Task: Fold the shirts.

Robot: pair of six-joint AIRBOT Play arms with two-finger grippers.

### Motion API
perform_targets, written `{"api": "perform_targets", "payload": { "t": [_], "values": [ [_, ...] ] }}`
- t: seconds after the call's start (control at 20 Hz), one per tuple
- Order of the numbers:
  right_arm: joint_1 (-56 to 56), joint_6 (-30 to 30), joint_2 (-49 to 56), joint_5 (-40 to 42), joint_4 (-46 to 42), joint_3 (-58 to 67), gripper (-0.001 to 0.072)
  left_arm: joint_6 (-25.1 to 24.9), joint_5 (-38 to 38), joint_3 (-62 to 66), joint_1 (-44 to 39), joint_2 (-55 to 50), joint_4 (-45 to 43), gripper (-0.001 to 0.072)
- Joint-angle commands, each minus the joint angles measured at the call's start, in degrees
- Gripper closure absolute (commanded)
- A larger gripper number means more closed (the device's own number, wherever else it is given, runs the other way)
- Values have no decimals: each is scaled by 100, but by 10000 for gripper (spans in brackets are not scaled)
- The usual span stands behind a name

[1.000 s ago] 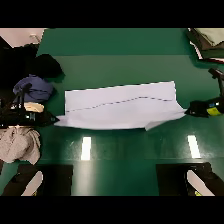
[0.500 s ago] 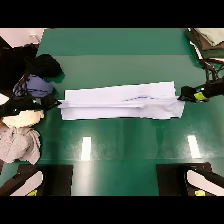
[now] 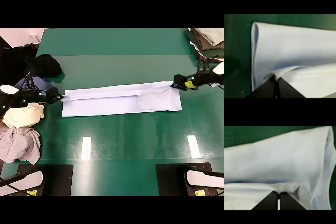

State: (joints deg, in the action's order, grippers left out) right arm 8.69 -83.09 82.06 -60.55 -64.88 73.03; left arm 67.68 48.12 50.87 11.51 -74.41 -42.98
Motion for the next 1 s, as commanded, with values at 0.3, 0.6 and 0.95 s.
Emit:
{"api": "perform_targets", "payload": {
  "t": [0.3,0.6,0.95],
  "values": [
    [236,184,920,-896,195,1355,255,-68,-214,313,2,-122,1189,40],
    [1377,990,929,-1825,706,575,42,-258,916,374,2,-122,1172,672],
    [2000,1790,1670,-1742,1891,234,40,-356,1370,372,0,-122,1163,684]
  ]
}}
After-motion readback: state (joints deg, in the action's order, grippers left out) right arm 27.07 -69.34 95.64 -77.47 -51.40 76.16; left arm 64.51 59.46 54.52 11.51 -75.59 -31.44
